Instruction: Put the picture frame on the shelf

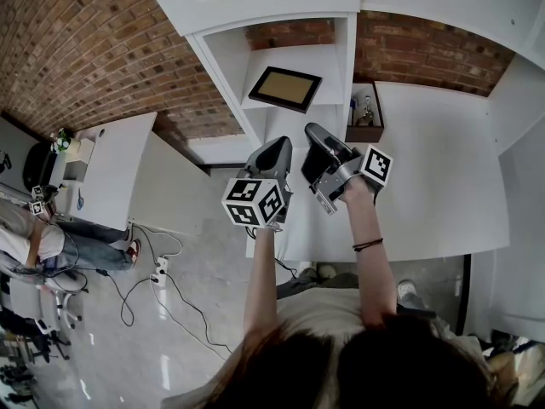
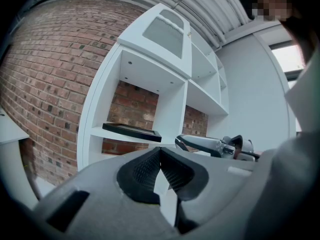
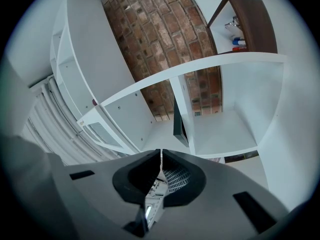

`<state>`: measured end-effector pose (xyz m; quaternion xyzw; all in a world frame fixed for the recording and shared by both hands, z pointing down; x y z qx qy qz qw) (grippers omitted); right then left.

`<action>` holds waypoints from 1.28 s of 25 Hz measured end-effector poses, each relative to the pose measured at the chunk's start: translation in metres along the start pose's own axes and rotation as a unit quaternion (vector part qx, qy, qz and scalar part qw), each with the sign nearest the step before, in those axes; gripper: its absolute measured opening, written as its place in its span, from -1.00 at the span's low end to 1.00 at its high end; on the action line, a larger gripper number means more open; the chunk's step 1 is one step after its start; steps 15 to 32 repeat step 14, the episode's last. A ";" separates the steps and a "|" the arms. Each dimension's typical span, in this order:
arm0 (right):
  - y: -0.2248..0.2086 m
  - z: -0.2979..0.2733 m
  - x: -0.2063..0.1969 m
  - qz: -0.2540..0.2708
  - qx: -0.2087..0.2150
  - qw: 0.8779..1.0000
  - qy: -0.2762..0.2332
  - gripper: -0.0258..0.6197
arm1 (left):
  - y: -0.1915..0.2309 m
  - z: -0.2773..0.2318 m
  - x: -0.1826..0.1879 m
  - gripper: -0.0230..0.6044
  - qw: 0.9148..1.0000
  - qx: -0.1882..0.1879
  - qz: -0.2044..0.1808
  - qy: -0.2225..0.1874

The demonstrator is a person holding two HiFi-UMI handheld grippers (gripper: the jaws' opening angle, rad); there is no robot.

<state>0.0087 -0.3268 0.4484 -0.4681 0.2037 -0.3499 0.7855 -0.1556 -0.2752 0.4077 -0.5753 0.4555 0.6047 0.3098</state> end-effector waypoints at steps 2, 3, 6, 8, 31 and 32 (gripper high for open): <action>0.001 0.000 0.000 -0.001 0.001 1.000 0.001 -0.86 | -0.001 0.000 0.000 -0.89 1.000 0.000 0.000 0.000; 0.001 0.001 0.000 -0.002 0.002 1.000 0.001 -0.86 | -0.002 0.001 0.000 -0.89 1.000 0.001 -0.001 -0.001; 0.001 0.003 0.000 -0.007 0.001 1.000 -0.002 -0.86 | -0.004 0.001 -0.001 -0.89 1.000 0.001 -0.001 0.000; 0.002 0.003 0.000 -0.009 0.001 1.000 -0.003 -0.86 | -0.004 0.001 -0.001 -0.89 1.000 0.002 -0.001 -0.001; 0.003 0.005 0.000 -0.009 0.005 1.000 -0.002 -0.87 | -0.006 0.003 -0.001 -0.89 1.000 0.005 -0.002 -0.002; 0.003 0.005 0.000 -0.009 0.005 1.000 -0.002 -0.87 | -0.006 0.003 -0.001 -0.89 1.000 0.005 -0.002 -0.002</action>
Point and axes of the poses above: the fingertips, and each gripper's own axes: z backward along the fingers, y to its left, x out of its top, the point moved 9 cm from there along z, backward along the fingers, and after that the axes turned 5 degrees about x, right-handed, at the moved point
